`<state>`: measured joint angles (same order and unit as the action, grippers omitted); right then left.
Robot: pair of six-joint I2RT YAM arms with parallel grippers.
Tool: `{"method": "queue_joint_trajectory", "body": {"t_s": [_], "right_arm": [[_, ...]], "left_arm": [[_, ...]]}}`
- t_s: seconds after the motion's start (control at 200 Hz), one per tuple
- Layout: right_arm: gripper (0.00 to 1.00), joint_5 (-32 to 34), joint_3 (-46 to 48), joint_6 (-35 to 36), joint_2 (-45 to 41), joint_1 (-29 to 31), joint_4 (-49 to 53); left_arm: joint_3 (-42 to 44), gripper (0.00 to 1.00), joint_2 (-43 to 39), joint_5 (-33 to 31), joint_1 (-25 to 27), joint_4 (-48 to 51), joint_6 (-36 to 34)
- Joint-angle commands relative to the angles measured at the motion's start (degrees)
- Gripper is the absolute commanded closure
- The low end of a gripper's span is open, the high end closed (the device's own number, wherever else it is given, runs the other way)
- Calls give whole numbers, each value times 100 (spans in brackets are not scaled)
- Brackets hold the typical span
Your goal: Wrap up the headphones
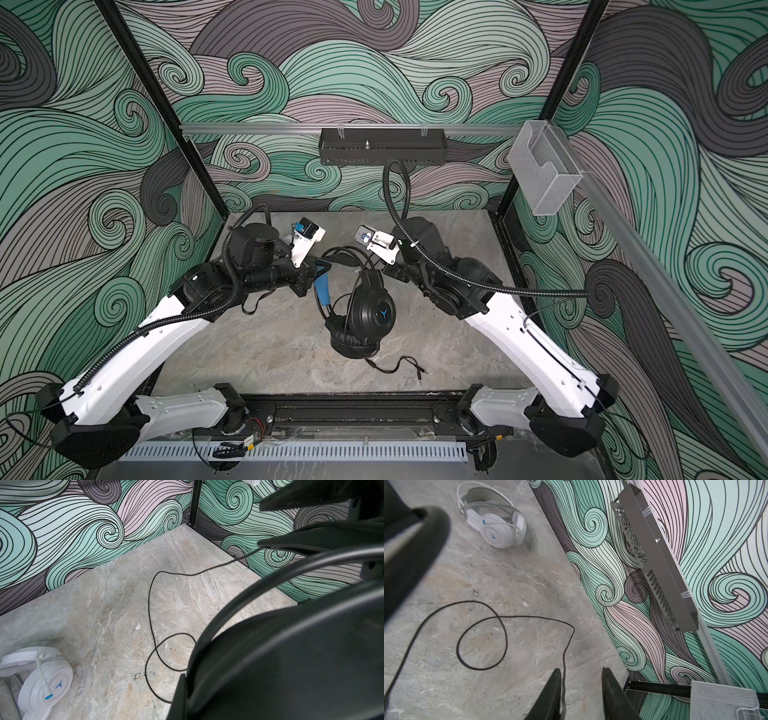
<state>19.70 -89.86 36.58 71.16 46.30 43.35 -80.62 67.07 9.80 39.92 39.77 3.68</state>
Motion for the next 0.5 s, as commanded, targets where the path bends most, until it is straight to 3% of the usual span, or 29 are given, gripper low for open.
{"method": "queue_joint_trajectory", "body": {"t_s": [0.0,0.295,0.495], "right_arm": [[58,-320,115,-293,-187,-105,-257],[42,-1679,1050,-841,-941,-613,-1205],[40,-2538,1727,-1331,-1227,-930,-1992]], "left_arm": [[-198,100,-185,372,33,-400,328],[-357,100,-308,609,30,-572,809],[-858,100,-231,740,38,-577,1147]]}}
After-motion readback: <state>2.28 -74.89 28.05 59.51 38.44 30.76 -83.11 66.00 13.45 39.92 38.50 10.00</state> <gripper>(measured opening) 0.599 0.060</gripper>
